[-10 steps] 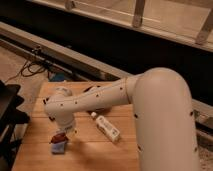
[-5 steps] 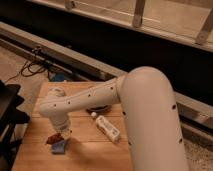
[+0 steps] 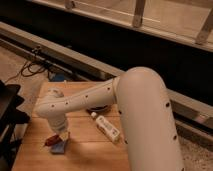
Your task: Place the pepper on the white sponge
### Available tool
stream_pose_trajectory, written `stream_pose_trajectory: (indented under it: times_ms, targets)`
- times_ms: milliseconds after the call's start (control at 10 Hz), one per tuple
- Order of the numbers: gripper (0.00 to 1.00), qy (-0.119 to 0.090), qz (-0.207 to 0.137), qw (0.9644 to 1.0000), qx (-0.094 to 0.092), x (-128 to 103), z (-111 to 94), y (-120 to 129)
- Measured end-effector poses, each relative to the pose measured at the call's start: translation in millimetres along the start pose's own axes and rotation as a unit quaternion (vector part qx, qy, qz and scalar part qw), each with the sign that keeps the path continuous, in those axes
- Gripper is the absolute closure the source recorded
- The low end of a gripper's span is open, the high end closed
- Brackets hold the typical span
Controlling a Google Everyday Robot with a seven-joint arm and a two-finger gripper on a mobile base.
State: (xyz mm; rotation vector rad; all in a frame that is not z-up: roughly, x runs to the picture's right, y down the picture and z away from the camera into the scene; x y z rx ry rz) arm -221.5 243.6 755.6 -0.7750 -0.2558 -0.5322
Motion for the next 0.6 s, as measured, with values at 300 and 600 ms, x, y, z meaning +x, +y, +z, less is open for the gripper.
stream_pose_trajectory:
  times_ms: [300, 600]
  targets:
    - [0.20, 0.011, 0.003, 0.9999, 0.004, 3.1, -7.5, 3.0]
    - [0.22, 0.038, 0.022, 0.9986, 0.029, 13.1, -42.8, 5.5]
